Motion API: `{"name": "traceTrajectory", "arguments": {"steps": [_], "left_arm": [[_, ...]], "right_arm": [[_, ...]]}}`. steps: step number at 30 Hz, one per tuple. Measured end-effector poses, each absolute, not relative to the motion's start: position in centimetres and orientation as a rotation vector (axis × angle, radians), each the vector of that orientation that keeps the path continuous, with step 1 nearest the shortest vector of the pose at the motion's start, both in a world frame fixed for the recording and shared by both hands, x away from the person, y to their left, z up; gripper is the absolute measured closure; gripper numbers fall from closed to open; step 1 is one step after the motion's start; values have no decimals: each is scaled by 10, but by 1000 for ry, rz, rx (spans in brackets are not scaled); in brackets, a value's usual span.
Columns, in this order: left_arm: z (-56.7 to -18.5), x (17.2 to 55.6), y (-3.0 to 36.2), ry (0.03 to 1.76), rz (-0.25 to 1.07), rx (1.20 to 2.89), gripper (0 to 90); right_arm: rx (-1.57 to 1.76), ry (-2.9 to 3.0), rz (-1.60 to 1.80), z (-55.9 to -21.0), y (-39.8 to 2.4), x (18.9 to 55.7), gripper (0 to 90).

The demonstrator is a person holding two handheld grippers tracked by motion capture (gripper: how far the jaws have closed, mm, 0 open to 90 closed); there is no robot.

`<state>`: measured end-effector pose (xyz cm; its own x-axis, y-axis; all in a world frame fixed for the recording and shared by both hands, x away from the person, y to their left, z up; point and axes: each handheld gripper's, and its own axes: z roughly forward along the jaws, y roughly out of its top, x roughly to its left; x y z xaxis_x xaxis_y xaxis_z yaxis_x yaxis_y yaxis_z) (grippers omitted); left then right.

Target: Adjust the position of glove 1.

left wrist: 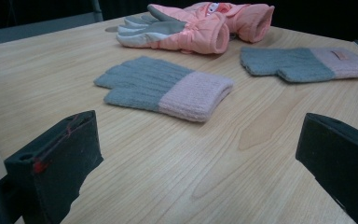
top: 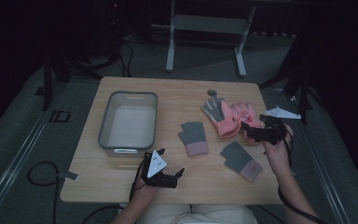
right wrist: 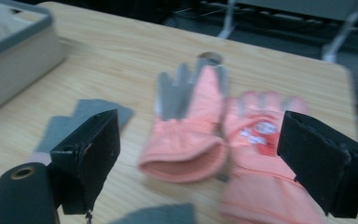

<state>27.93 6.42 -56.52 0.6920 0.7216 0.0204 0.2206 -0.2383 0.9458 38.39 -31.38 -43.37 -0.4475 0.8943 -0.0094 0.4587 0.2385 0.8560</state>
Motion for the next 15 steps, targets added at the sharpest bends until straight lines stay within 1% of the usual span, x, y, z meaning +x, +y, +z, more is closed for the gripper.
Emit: {"name": "traceTrajectory", "arguments": {"steps": [2, 8, 10, 11, 13, 15], "left_arm": [[-565, 279, 64, 746, 563, 1791, 0], [-565, 279, 64, 745, 565, 1791, 0], [-565, 279, 64, 744, 564, 1792, 0], [-565, 279, 64, 744, 564, 1792, 0], [-565, 279, 64, 742, 564, 1795, 0], [-565, 279, 64, 741, 559, 1794, 0]], "right_arm": [[1200, 2054, 1159, -434, -304, 386, 109], [1075, 2158, 1198, -443, -268, 389, 121], [1063, 2181, 1198, -444, -263, 390, 146], [1042, 2207, 1196, -448, -253, 391, 157], [1028, 2226, 1195, -450, -248, 392, 163], [1015, 2276, 1205, -458, -235, 396, 192]]}}
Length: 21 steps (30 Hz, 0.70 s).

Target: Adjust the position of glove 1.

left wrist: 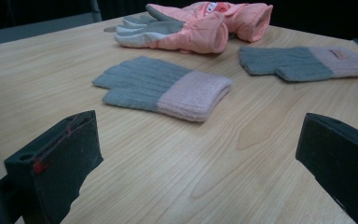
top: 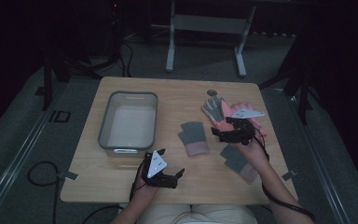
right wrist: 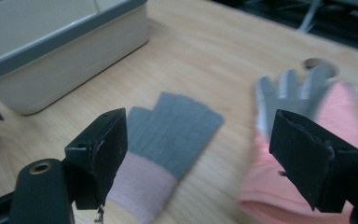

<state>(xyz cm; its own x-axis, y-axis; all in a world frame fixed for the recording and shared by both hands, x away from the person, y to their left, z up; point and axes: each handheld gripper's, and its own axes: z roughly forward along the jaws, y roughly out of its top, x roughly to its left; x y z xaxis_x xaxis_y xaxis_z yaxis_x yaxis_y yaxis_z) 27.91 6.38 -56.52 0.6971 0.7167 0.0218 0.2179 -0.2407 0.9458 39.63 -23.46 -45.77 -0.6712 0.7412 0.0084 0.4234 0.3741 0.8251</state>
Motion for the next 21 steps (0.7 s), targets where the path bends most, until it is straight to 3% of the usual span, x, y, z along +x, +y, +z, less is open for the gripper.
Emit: {"name": "traceTrajectory", "arguments": {"steps": [9, 16, 21], "left_arm": [[-565, 279, 64, 739, 558, 1793, 0], [-565, 279, 64, 734, 554, 1796, 0], [-565, 279, 64, 736, 554, 1789, 0]], "right_arm": [[938, 2389, 1160, -483, -201, 410, 342], [900, 2457, 1085, -504, -182, 426, 513], [893, 2503, 1056, -516, -173, 437, 561]]}}
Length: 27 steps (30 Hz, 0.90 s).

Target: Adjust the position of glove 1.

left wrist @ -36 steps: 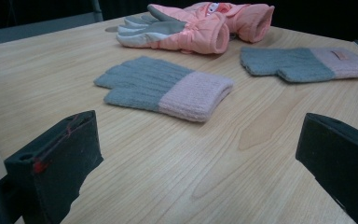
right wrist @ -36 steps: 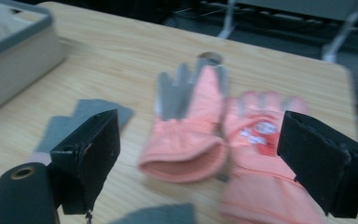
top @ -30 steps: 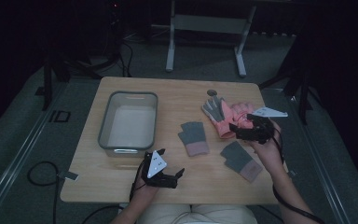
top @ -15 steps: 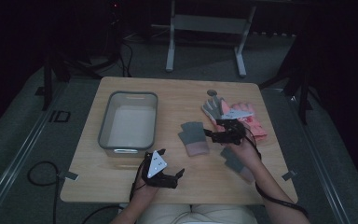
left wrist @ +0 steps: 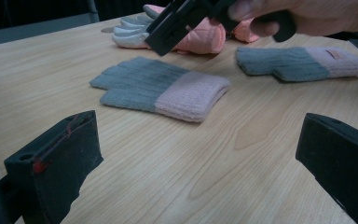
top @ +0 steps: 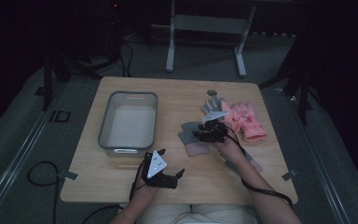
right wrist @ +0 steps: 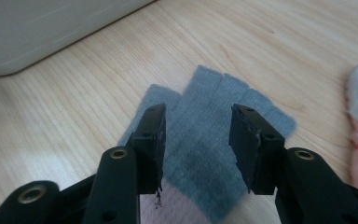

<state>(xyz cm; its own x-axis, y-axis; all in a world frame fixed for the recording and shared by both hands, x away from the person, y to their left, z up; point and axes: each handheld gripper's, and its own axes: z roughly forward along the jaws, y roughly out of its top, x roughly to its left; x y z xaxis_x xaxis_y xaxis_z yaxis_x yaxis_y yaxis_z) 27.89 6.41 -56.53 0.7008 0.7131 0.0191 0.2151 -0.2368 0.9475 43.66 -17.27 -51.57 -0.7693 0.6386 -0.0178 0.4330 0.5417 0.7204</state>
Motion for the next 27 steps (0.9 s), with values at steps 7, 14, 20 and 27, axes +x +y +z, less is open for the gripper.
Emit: {"name": "traceTrajectory", "arguments": {"steps": [7, 14, 20, 27], "left_arm": [[-565, 279, 64, 733, 553, 1791, 0], [-565, 278, 63, 734, 553, 1791, 0], [-565, 278, 63, 738, 555, 1790, 0], [-565, 279, 64, 747, 557, 1788, 0]], "right_arm": [[873, 2534, 971, -531, -163, 451, 609], [896, 2567, 938, -546, -160, 461, 639], [956, 2554, 960, -547, -160, 459, 815], [1109, 2499, 1018, -534, -155, 446, 858]]}}
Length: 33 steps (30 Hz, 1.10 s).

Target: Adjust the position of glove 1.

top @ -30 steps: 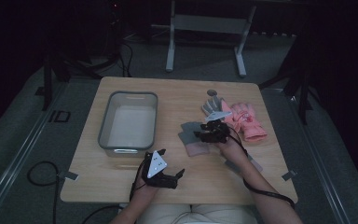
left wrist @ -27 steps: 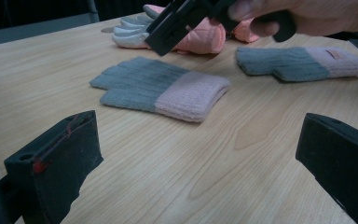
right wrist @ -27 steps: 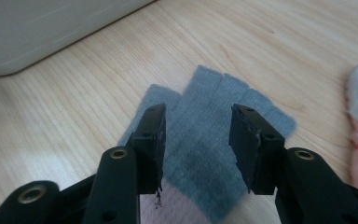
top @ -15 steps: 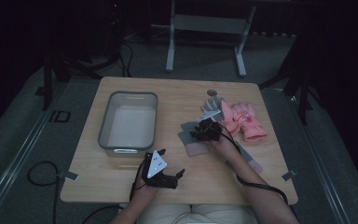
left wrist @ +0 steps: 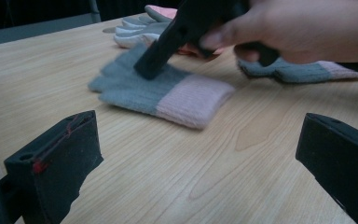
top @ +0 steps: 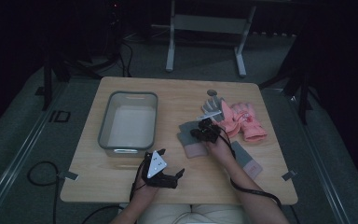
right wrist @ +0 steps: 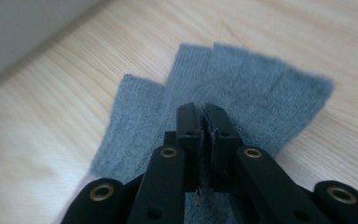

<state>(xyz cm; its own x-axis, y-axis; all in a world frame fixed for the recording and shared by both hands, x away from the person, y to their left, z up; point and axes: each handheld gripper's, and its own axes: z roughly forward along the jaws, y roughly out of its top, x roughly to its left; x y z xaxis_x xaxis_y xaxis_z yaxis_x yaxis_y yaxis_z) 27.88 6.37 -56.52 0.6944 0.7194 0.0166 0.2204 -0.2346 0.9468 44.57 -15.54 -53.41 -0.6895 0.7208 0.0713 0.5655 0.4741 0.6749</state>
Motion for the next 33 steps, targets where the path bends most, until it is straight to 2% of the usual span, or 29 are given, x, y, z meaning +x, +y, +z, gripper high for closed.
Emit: {"name": "traceTrajectory", "arguments": {"steps": [11, 15, 21, 24, 33], "left_arm": [[-565, 278, 63, 739, 570, 1787, 0], [-565, 278, 63, 743, 570, 1783, 0], [-565, 278, 63, 736, 581, 1782, 0], [-565, 277, 63, 734, 581, 1782, 0], [-565, 277, 63, 734, 580, 1780, 0]], "right_arm": [[1174, 2281, 1178, -459, -176, 379, 860], [1208, 2238, 1208, -450, -182, 356, 859], [1263, 2263, 1187, -471, -184, 335, 859], [1304, 2294, 1127, -497, -182, 336, 858], [1351, 2337, 1067, -535, -180, 348, 851]]}}
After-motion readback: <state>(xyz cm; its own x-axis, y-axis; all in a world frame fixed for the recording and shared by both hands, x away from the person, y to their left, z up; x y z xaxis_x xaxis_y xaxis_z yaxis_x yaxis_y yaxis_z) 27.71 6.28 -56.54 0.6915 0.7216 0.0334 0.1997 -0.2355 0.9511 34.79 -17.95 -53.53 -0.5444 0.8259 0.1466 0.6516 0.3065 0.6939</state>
